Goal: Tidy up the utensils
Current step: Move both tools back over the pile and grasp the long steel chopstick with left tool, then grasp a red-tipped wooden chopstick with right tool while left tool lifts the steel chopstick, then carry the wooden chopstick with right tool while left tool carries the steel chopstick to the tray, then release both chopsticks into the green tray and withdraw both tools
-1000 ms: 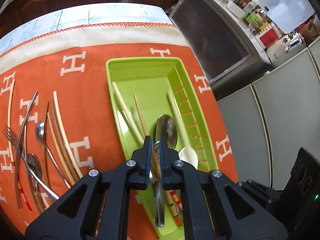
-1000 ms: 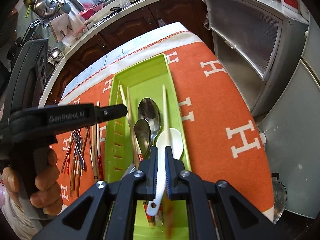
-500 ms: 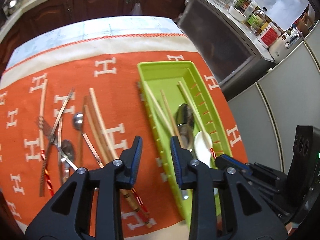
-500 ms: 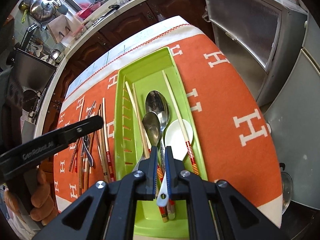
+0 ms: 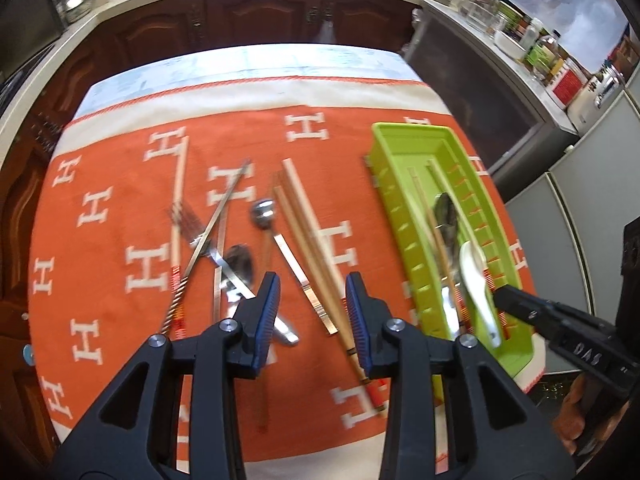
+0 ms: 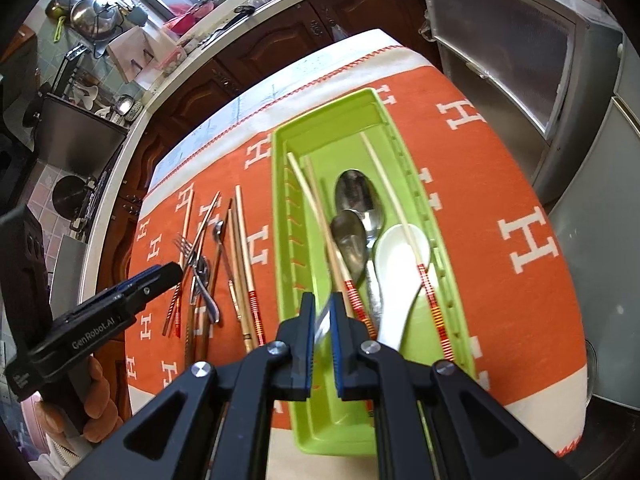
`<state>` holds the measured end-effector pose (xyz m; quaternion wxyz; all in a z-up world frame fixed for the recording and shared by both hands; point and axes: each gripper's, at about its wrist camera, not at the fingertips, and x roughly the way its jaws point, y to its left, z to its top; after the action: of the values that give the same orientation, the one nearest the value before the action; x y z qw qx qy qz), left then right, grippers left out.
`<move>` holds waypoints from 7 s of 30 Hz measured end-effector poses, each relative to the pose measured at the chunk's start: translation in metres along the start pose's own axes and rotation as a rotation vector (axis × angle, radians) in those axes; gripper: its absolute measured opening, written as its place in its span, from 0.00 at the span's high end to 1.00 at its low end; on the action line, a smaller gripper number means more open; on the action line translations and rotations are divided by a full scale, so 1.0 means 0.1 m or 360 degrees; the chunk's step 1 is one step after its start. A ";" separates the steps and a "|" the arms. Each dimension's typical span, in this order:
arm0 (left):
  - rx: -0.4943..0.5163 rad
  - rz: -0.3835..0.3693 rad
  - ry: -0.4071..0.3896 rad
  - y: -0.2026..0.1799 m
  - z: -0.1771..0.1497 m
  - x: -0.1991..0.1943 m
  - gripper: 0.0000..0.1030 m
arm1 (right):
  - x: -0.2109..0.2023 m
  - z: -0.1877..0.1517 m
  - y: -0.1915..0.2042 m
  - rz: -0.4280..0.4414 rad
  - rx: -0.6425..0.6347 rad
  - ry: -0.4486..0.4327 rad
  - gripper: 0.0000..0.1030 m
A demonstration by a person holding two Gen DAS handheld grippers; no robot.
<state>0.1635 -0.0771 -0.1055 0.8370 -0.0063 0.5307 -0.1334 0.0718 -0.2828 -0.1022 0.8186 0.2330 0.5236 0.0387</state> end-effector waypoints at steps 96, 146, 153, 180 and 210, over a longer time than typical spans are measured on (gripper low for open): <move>-0.0423 0.0118 -0.0084 1.94 -0.71 0.29 0.96 | 1.93 -0.16 2.55 -0.0311 -0.0894 0.0220 0.80; -0.0114 -0.0454 0.0106 -0.92 0.30 0.29 0.96 | -0.21 0.25 0.03 -0.0191 -0.0257 -0.0123 0.95; -0.0132 -0.0432 0.0239 -0.94 0.18 0.74 0.96 | 0.16 0.19 -0.17 -0.0234 -0.0231 0.0011 0.95; -0.0039 -0.0412 0.0172 -0.79 0.05 0.27 0.76 | -0.02 0.07 -0.15 -0.0137 -0.0140 -0.0038 0.94; -0.0052 -0.0073 -0.0069 0.34 -0.16 -0.49 0.75 | -0.22 -0.06 0.68 -0.0044 -0.0321 -0.0076 0.94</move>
<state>0.1373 -0.0310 -0.0746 0.8448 -0.0351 0.5143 -0.1437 0.0688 -0.2274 -0.0574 0.8505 0.1430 0.5006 0.0744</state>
